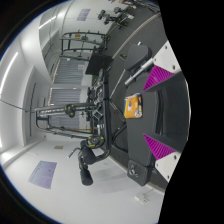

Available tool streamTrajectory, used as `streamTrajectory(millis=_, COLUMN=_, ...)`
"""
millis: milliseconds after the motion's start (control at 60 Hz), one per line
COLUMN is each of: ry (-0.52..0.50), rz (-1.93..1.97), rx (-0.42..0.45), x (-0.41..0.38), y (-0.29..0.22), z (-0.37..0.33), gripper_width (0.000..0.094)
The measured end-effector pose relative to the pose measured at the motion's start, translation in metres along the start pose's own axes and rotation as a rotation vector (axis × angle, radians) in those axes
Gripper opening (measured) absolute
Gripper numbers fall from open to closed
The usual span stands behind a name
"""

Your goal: Fold towel

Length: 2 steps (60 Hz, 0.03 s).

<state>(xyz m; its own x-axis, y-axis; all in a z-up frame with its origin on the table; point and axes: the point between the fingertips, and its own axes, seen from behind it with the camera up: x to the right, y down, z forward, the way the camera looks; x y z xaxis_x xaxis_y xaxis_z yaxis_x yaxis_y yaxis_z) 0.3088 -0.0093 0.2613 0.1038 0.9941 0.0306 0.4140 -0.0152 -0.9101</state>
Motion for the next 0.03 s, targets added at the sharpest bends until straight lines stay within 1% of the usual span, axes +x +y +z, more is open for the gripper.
streamTrajectory(millis=33, ry=0.001, rz=-0.003, rx=0.004, x=-0.0001, y=-0.0011, z=-0.0009, gripper_width=0.0852)
